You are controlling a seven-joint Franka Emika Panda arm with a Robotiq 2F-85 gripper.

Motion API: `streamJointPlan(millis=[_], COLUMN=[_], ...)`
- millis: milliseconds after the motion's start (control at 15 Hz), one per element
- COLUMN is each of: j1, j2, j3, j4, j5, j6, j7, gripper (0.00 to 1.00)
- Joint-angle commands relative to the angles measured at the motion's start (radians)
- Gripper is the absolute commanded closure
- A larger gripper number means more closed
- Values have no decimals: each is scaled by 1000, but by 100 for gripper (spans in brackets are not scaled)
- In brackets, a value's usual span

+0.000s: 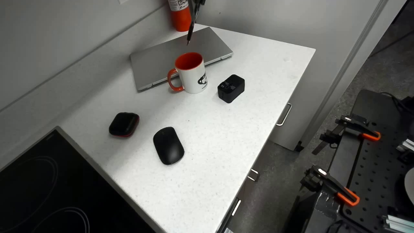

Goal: Pick up the pen from the white mug cup and put it on the table.

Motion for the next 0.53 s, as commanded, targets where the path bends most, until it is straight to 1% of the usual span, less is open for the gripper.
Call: streamJointPlan(millis=[0,133,200,333,400,467], j1=[-21,-54,-81,-171,-276,-329], j2=[-155,-185,-174,-153,-143,-136], j3=[-13,-6,9,75,158,200], j4=[-171,-248,-274,-301,-311,-307], j5=[-163,-304,-400,-562,-647,-730], j6=[125,191,219,203,208,195], j7=[54,124,191,295,347,439], gripper=[97,97,97,97,97,97])
